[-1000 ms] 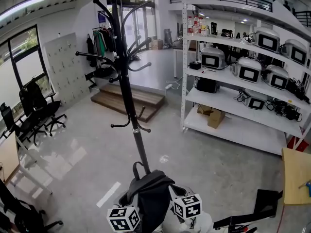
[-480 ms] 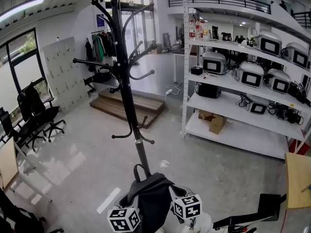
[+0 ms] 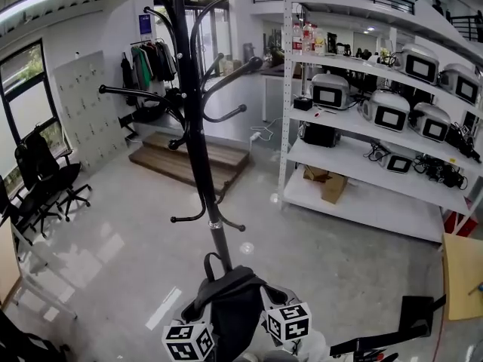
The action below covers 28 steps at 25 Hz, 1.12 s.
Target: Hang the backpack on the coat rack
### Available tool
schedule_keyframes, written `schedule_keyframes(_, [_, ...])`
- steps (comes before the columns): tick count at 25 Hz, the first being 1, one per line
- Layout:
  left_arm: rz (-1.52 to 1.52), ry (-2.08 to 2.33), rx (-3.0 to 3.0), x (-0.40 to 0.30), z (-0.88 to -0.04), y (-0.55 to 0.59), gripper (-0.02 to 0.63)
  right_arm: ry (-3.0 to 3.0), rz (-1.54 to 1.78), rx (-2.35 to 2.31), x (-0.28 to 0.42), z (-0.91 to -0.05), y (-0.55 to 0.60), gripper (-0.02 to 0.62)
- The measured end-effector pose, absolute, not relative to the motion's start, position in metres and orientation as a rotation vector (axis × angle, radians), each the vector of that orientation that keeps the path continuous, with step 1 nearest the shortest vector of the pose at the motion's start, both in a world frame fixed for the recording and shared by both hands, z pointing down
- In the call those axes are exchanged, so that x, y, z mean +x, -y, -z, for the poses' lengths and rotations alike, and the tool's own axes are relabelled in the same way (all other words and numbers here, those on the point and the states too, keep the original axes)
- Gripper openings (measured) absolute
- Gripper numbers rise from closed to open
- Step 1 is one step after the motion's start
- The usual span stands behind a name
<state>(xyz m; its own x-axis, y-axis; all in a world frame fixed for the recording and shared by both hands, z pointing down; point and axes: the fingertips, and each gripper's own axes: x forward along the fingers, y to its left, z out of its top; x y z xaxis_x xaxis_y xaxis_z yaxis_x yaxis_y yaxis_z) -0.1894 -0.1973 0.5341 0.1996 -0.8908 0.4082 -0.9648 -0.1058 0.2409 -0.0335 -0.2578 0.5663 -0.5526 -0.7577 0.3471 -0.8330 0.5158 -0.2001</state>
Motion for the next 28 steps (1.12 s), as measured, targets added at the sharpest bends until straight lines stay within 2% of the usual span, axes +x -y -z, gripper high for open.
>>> schedule_keyframes(16, [-0.199, 1.734, 2.2, -0.195, -0.459, 0.224, 0.091, 2.567, -0.458, 1.384, -0.023, -0.538, 0.302, 0.014])
schedule_keyframes(28, [-0.153, 1.806, 2.338, -0.221, -0.38, 0.231, 0.091, 2.7, -0.408, 1.443, -0.013, -0.461, 0.297, 0.014])
